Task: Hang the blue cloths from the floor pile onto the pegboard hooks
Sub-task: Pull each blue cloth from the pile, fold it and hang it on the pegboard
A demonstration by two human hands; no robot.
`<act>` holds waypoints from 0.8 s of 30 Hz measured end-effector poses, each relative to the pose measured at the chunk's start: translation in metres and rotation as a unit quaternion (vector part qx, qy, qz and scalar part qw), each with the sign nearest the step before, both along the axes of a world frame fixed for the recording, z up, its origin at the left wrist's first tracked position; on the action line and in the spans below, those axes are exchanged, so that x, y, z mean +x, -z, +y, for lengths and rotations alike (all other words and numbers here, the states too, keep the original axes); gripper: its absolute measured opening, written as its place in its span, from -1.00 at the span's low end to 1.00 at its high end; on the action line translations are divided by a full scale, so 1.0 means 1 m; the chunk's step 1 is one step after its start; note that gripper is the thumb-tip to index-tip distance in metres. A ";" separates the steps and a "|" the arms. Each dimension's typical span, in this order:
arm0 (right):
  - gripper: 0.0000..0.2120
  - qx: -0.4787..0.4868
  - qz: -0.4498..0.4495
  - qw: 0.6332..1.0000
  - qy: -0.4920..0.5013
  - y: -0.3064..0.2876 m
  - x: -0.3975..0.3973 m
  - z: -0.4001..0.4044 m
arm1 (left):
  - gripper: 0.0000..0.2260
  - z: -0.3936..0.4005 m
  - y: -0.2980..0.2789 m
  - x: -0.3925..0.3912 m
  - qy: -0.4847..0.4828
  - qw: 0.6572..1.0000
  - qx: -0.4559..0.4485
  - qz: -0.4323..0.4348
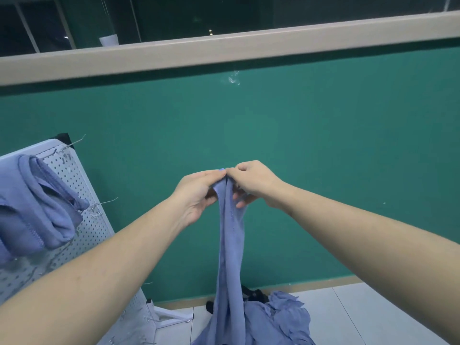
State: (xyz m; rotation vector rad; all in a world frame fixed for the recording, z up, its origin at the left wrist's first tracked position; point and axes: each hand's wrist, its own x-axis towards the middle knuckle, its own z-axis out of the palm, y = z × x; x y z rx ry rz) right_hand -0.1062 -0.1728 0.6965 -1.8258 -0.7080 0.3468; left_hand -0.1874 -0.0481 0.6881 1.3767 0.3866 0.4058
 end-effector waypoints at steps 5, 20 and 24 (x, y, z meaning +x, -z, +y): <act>-0.75 0.010 0.024 1.000 -0.016 -0.002 -0.006 0.004 | -0.88 0.001 0.001 -0.002 -0.010 1.000 0.014 -0.011; -0.69 0.004 0.020 0.999 -0.038 -0.007 -0.001 0.002 | -0.89 0.000 0.004 -0.003 -0.143 0.983 0.088 -0.068; -0.69 -0.007 0.000 0.999 -0.034 -0.008 -0.003 0.005 | -0.95 -0.001 0.005 -0.003 -0.123 0.986 0.097 -0.060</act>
